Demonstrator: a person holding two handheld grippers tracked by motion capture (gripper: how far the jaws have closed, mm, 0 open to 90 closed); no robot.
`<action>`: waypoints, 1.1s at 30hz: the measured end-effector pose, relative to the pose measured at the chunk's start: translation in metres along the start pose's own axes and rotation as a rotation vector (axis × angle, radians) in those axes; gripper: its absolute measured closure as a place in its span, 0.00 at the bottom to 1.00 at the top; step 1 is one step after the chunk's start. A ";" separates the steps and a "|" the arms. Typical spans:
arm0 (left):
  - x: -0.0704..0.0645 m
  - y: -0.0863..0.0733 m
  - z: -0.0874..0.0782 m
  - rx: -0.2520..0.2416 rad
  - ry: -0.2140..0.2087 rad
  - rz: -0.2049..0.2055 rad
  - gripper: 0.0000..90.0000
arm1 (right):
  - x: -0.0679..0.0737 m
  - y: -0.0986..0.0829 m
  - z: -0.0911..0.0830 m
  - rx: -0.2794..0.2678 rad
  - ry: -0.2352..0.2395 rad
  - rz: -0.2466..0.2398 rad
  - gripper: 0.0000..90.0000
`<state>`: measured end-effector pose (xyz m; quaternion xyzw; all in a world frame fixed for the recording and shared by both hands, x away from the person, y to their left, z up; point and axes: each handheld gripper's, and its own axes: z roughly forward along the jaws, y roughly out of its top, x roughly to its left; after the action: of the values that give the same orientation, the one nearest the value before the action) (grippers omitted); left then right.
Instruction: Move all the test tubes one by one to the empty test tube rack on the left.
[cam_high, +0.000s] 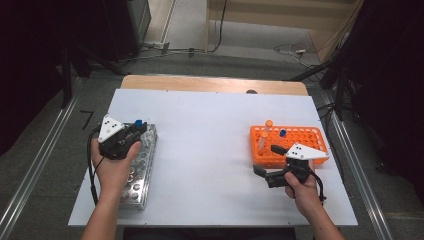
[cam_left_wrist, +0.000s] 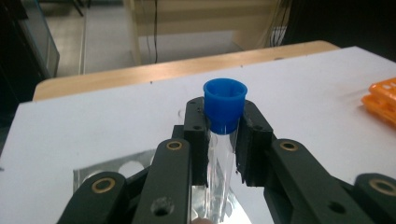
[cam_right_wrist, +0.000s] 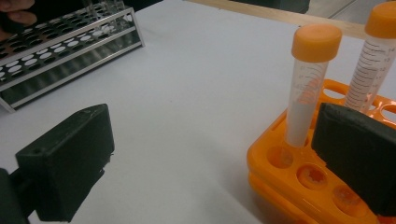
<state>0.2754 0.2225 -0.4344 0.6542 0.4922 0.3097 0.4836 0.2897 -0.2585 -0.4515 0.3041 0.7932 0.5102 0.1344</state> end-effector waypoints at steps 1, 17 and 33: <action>-0.001 0.000 0.000 0.017 0.001 0.002 0.85 | -0.001 0.000 0.000 0.000 -0.002 0.000 0.00; -0.007 0.000 0.005 0.157 -0.016 0.011 0.80 | -0.012 0.001 -0.003 -0.022 -0.039 0.023 0.00; -0.008 0.004 -0.006 0.083 -0.048 -0.073 0.36 | -0.035 0.001 -0.008 -0.023 -0.124 0.076 0.04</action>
<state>0.2684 0.2164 -0.4284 0.6627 0.5163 0.2553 0.4787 0.3132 -0.2855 -0.4511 0.3634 0.7653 0.5043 0.1675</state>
